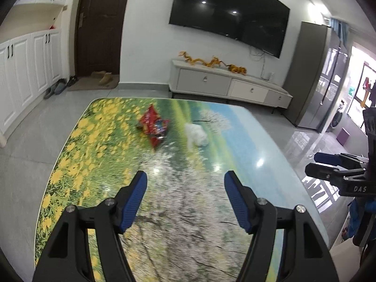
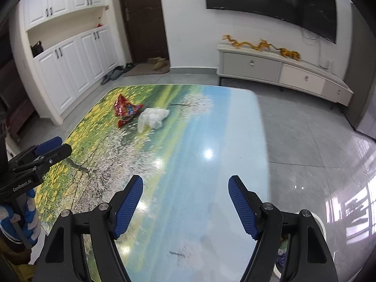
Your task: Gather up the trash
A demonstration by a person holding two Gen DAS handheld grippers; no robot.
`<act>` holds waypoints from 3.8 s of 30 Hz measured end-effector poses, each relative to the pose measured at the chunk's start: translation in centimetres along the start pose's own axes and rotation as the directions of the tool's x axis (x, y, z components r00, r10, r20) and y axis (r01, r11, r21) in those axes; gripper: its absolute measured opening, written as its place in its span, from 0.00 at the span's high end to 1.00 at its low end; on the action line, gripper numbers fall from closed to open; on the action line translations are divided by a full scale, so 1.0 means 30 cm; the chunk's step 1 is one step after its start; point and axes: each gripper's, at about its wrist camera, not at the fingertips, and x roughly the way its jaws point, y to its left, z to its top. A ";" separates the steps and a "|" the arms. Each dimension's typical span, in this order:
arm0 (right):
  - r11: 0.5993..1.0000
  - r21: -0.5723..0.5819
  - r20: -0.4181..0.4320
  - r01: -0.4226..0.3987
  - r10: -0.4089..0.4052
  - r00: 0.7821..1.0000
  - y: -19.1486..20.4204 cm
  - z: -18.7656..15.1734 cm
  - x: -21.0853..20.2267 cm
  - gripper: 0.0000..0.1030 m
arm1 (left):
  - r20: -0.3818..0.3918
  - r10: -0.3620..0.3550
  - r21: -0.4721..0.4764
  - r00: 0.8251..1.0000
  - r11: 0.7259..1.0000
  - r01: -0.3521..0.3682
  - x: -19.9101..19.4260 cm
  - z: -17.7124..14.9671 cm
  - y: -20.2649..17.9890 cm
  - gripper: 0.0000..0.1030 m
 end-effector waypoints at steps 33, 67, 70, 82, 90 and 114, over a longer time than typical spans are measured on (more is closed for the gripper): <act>0.978 -0.011 -0.098 -0.206 0.204 0.974 0.108 0.316 0.732 0.80 | -0.199 -0.010 -0.011 0.980 1.000 0.008 0.684 0.268 0.253 0.88; 0.942 0.335 0.038 0.030 -0.045 0.998 -0.614 -0.433 -0.110 0.86 | -0.400 -0.291 0.338 0.869 0.835 0.434 0.366 0.042 -0.838 0.89; 0.902 0.421 0.021 0.094 -0.113 0.993 -0.753 -0.513 -0.130 0.86 | -0.437 -0.315 0.347 0.843 0.806 0.480 0.407 0.023 -0.992 0.89; 0.786 0.587 -0.071 0.194 -0.189 0.979 -1.108 -0.682 -0.079 0.84 | -0.558 -0.344 0.335 0.755 0.739 0.584 0.626 -0.122 -1.490 0.87; 0.735 0.634 -0.129 0.241 -0.208 0.970 -1.223 -0.762 -0.035 0.54 | -0.594 -0.369 0.249 0.715 0.761 0.600 0.743 -0.182 -1.562 0.43; 0.901 0.419 0.039 0.116 -0.146 0.989 -0.726 -0.424 -0.087 0.32 | -0.143 -0.029 0.379 0.989 0.922 0.081 0.299 -0.035 -0.861 0.43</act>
